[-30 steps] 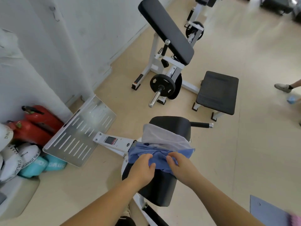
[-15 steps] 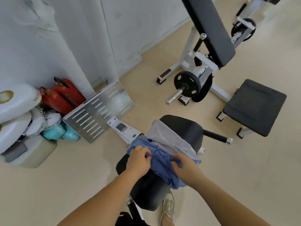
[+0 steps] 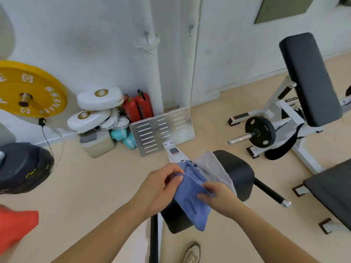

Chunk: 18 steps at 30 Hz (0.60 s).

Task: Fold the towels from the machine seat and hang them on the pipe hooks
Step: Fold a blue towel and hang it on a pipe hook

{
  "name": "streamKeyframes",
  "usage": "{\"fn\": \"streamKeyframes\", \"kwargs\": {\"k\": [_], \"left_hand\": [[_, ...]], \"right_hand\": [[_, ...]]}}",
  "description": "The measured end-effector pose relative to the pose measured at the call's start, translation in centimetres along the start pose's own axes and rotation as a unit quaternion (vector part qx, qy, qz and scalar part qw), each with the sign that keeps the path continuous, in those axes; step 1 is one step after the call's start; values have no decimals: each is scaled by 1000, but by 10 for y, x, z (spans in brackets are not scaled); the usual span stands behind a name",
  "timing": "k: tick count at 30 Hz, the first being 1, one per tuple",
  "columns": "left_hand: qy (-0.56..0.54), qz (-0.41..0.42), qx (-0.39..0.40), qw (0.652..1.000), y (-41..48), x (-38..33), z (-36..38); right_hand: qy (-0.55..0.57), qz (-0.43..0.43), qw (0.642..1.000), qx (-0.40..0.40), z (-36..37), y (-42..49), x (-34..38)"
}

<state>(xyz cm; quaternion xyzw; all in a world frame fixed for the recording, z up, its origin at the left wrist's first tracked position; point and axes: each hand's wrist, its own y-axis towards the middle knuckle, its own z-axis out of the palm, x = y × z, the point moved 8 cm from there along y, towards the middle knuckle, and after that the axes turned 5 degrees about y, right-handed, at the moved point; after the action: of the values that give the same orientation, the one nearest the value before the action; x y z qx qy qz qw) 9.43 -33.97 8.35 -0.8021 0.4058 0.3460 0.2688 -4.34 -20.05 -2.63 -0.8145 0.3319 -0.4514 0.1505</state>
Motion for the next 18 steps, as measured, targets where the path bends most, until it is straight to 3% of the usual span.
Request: {"fn": "streamKeyframes", "kwargs": {"k": [7, 11, 15, 18], "left_hand": [[-31, 23, -126, 991, -63, -10, -66], [-39, 17, -175, 984, -104, 4, -90], [-66, 4, -243, 968, -130, 3, -110], [-114, -16, -267, 957, -140, -5, -117]], "right_hand": [[-21, -6, 1000, 12, 17, -40, 15], [44, -5, 991, -128, -19, -79, 30], [130, -101, 945, -283, -79, -130, 80], [236, -136, 915, -297, -101, -154, 99]]}}
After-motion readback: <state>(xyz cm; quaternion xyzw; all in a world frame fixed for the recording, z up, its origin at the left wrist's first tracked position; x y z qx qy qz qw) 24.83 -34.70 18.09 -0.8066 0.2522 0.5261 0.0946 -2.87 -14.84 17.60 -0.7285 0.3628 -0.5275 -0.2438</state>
